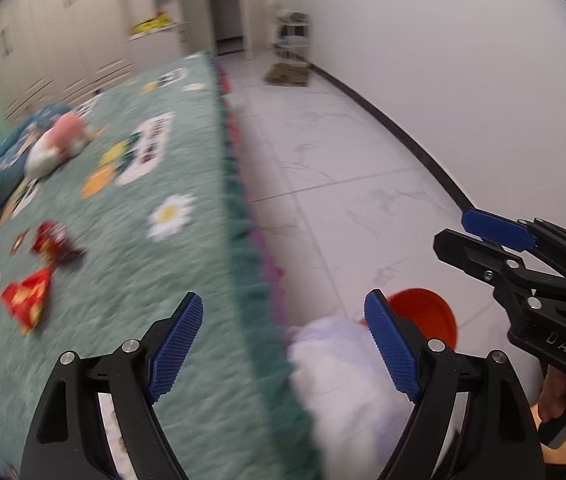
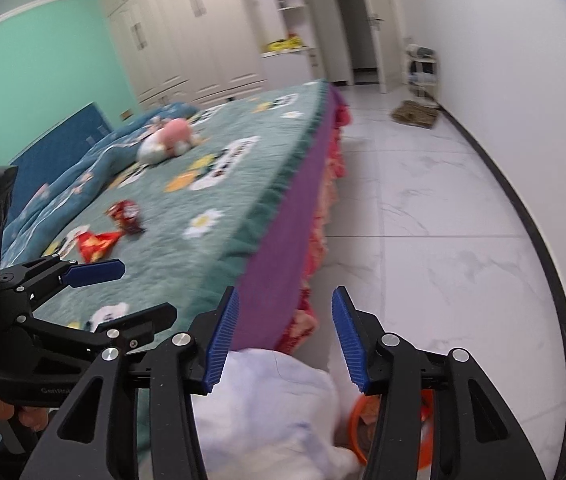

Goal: Collect trash
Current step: 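Move both tools back over the bed, then grasp the red face mask with the left gripper while the right grasps the red snack wrapper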

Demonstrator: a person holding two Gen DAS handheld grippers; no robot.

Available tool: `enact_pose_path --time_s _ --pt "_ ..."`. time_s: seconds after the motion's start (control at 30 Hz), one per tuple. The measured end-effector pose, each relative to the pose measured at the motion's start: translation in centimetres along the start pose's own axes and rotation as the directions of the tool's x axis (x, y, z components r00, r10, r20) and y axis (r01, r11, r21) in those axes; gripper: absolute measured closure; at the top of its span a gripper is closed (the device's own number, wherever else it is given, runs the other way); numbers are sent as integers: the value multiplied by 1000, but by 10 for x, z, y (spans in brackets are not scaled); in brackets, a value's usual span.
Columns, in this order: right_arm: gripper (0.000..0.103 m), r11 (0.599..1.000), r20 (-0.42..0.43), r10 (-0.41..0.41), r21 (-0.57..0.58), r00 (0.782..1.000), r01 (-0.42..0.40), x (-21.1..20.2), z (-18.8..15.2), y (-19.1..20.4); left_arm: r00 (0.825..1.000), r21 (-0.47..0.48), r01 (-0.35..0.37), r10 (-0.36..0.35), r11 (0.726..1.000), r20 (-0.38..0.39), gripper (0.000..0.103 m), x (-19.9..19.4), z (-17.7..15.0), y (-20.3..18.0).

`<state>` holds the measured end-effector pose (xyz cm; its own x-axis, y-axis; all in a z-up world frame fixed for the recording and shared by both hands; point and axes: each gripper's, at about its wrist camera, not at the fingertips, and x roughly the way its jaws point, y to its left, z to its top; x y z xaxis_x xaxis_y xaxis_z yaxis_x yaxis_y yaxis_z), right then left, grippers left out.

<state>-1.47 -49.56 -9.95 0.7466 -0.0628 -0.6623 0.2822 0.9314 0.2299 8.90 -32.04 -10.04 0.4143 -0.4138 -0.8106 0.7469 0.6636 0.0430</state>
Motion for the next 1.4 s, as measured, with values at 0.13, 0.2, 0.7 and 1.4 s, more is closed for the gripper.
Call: enact_pose_path --time_s 0.13,0.2,0.7,1.4 --pt "48 997 -5 55 -61 998 -55 13 10 42 997 -93 -65 68 993 22 16 -16 -11 47" --pt "48 992 -14 82 -95 997 -83 21 15 63 995 -137 -94 98 986 24 16 -23 -17 69" --pt "46 933 -101 217 -273 971 -237 92 51 198 977 -342 -204 213 917 -11 16 -44 -51 200" --pt "46 879 -218 260 -350 941 -324 242 98 277 971 -428 -240 207 871 -122 16 32 -39 304"
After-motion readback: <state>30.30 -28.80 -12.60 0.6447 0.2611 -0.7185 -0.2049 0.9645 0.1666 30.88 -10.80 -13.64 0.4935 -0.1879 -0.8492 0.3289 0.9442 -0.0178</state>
